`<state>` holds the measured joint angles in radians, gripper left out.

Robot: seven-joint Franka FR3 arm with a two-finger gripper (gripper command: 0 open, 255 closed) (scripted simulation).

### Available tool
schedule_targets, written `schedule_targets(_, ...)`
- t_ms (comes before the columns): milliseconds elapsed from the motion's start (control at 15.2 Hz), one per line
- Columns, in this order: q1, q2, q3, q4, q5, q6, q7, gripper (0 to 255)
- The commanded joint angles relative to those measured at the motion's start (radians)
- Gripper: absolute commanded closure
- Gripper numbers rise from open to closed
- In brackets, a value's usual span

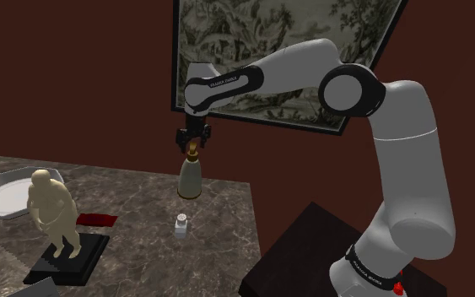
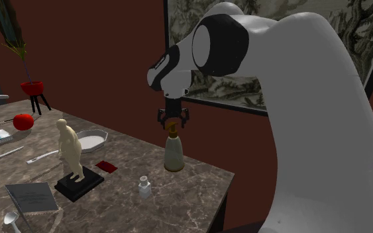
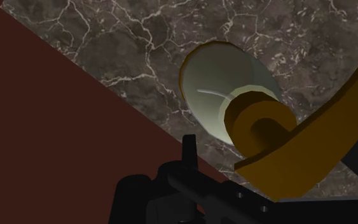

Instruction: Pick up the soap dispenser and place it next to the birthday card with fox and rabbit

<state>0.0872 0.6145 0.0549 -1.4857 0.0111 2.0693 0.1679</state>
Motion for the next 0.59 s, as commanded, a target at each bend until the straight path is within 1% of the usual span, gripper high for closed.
schedule_targets(0, 0.000, 0.000, 0.000, -0.001, 0.000, 0.002, 0.000, 0)
schedule_targets(198, 0.000, 0.000, 0.000, -0.001, 0.000, 0.001, 0.000, 0)
schedule_targets(264, 0.000, 0.000, 0.000, -0.001, 0.000, 0.001, 0.000, 255)
schedule_targets(528, 0.000, 0.000, 0.000, -0.001, 0.000, 0.001, 0.000, 255)
